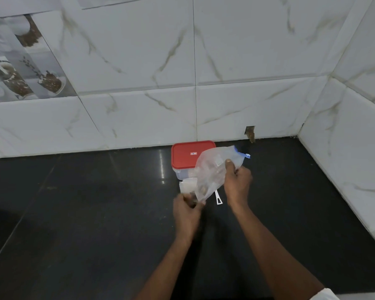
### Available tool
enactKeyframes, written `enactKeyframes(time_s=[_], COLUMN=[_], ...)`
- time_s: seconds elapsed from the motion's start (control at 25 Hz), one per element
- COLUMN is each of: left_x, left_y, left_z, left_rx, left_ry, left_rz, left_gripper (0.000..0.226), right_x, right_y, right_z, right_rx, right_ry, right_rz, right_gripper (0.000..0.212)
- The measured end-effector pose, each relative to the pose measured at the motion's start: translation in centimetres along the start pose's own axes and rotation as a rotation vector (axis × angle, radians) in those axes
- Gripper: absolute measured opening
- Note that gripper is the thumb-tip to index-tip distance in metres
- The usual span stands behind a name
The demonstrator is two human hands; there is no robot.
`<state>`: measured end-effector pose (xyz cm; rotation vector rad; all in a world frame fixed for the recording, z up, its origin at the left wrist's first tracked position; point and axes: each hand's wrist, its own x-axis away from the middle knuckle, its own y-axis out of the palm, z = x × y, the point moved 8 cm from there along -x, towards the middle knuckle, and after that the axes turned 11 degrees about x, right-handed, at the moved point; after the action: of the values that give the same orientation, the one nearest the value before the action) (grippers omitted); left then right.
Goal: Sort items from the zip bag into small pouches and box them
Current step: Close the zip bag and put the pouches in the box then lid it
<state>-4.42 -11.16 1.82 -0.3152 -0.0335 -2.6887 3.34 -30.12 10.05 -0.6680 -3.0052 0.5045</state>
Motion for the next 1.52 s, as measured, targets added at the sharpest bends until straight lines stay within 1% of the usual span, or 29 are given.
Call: enactKeyframes(time_s=[0.04, 0.08, 0.12, 0.16, 0.2, 0.24, 0.28, 0.32, 0.4, 0.44, 0.48, 0.56, 0.6, 0.64, 0.68, 0.72, 0.84, 0.88, 0.92, 1.0, 1.04, 1.08, 1.12, 1.28, 1.32, 1.36, 1.44, 1.48, 1.52], left_x=[0.3, 0.5, 0.8, 0.8, 0.5, -0.3, -1.1, -2.2, -3.9, -4.2, -4.6, -5.2, -5.4, -5.6, -5.8, -6.0, -6.3, -6.4, -6.3, -6.3, -6.3, -6.2, -6.1, -5.6, -5.5, -5.3, -5.0, -4.9, -4.9], left_y=[0.6, 1.8, 2.9, 3.4, 2.9, 1.9, 0.7, -0.3, -1.5, -1.9, -2.1, -2.7, -2.9, -2.9, -3.0, -3.1, -3.9, -4.2, -4.4, -4.8, -4.8, -4.8, -4.8, -4.5, -4.4, -4.3, -4.0, -4.0, -4.0], left_z=[1.5, 2.5, 3.8, 5.0, 5.8, 6.0, 6.3, 6.1, 5.2, 5.0, 5.0, 5.0, 5.2, 5.1, 5.0, 4.9, 4.8, 4.9, 5.0, 5.2, 5.3, 5.5, 5.6, 6.1, 6.2, 6.3, 6.7, 6.9, 7.0], left_rx=[-0.188, -0.307, -0.342, -0.253, -0.097, 0.052, 0.104, 0.14, 0.303, 0.384, 0.464, 0.567, 0.58, 0.58, 0.565, 0.551, 0.507, 0.511, 0.518, 0.535, 0.542, 0.545, 0.543, 0.552, 0.555, 0.558, 0.566, 0.569, 0.573], left_ry=[0.14, 0.239, 0.296, 0.316, 0.304, 0.252, 0.23, 0.211, 0.093, 0.043, 0.007, -0.043, -0.056, -0.072, -0.087, -0.095, -0.09, -0.08, -0.078, -0.069, -0.065, -0.063, -0.064, -0.055, -0.055, -0.053, -0.037, -0.026, -0.015], left_rz=[-0.023, -0.082, -0.133, -0.132, -0.084, -0.001, 0.091, 0.111, 0.012, -0.062, -0.124, -0.19, -0.21, -0.232, -0.245, -0.252, -0.228, -0.223, -0.214, -0.215, -0.218, -0.226, -0.233, -0.267, -0.265, -0.263, -0.271, -0.276, -0.281], left_gripper=[0.063, 0.09, 0.098, 0.086, 0.062, 0.039, 0.027, 0.023, 0.023, 0.025, 0.026, 0.029, 0.03, 0.032, 0.034, 0.034, 0.026, 0.023, 0.021, 0.021, 0.022, 0.023, 0.023, 0.022, 0.022, 0.022, 0.022, 0.021, 0.022], right_x=[0.5, 1.3, 2.1, 3.0, 3.7, 4.3, 4.4, 3.6, 0.7, -0.5, -1.3, -0.9, -0.1, 0.6, 1.1, 1.3, 1.0, 1.0, 1.1, 1.9, 2.3, 2.6, 2.8, 3.4, 3.5, 3.5, 4.3, 4.8, 5.0], right_y=[0.3, 0.7, 1.4, 2.3, 3.3, 4.1, 4.5, 4.1, 2.1, 1.0, 0.8, 2.5, 3.3, 3.8, 4.1, 4.3, 3.9, 3.8, 3.9, 4.1, 4.2, 4.3, 4.2, 3.7, 3.3, 2.9, 1.8, 1.5, 1.4], right_z=[-0.9, -2.0, -3.1, -4.2, -5.1, -5.7, -5.7, -5.4, -3.2, -1.7, 0.0, 2.3, 2.5, 2.5, 2.3, 2.1, 1.3, 1.2, 1.2, 1.0, 0.9, 0.9, 0.8, 0.5, 0.3, 0.3, -0.5, -0.6, -0.3], right_rx=[0.045, 0.099, 0.133, 0.137, 0.102, 0.036, -0.006, 0.0, 0.086, 0.129, 0.105, -0.098, -0.151, -0.152, -0.146, -0.163, -0.215, -0.222, -0.238, -0.279, -0.268, -0.23, -0.2, -0.208, -0.14, 0.007, 0.321, 0.363, 0.308], right_ry=[-0.017, -0.056, -0.105, -0.158, -0.22, -0.249, -0.261, -0.271, -0.217, -0.144, -0.04, 0.159, 0.185, 0.165, 0.139, 0.113, 0.087, 0.083, 0.074, 0.026, -0.021, -0.074, -0.117, -0.227, -0.293, -0.39, -0.659, -0.752, -0.752], right_rz=[-0.016, -0.037, -0.079, -0.149, -0.254, -0.383, -0.462, -0.426, -0.221, -0.145, -0.181, -0.5, -0.646, -0.74, -0.774, -0.765, -0.667, -0.683, -0.742, -0.905, -0.947, -0.941, -0.892, -0.654, -0.568, -0.446, -0.148, -0.057, -0.039], right_gripper=[0.049, 0.05, 0.05, 0.048, 0.04, 0.027, 0.015, 0.02, 0.017, 0.016, 0.019, 0.02, 0.021, 0.021, 0.02, 0.017, 0.009, 0.013, 0.019, 0.044, 0.058, 0.067, 0.07, 0.064, 0.064, 0.061, 0.051, 0.046, 0.043])
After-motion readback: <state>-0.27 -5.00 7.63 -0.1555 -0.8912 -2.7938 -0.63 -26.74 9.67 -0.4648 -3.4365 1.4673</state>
